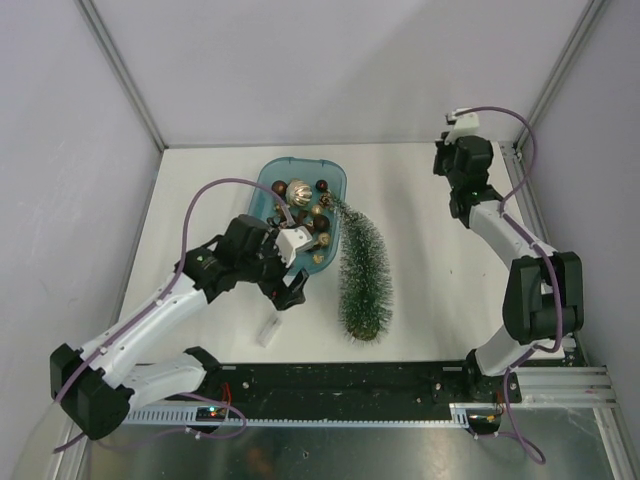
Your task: Decorate the small christmas tree
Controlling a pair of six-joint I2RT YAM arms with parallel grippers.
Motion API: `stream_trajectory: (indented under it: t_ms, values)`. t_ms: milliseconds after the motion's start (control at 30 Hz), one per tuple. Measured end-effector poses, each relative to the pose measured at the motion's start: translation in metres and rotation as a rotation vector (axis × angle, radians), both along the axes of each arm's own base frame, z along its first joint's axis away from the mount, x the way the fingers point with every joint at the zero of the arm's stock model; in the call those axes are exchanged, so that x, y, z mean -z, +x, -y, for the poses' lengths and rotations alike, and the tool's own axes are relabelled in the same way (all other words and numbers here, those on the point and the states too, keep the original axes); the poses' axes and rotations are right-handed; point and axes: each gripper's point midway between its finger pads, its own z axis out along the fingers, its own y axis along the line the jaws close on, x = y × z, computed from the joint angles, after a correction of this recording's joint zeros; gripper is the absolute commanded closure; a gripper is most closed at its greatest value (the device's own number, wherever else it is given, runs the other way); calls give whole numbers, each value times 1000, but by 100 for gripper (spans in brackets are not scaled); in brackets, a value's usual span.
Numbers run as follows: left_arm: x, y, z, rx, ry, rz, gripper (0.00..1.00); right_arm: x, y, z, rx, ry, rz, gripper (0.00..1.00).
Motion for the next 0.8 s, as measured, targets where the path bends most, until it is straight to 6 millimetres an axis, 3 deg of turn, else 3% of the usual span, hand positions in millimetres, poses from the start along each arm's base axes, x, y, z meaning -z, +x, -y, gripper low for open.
stream_trajectory:
  t_ms: [200,433,633,800]
  values:
    - [-21,-4,-2,-3,-44,56,1,10,-19,47,110,20,-37,100]
    - [-51,-4,-14,-15,-48,155,0,-5,-55,73,246,-3,-63,100]
    - [-102,-1,-17,2,-78,268,0,-10,-105,109,440,-63,-119,100]
    - [-123,-6,-20,24,-95,310,0,-25,-156,130,579,-130,-151,100]
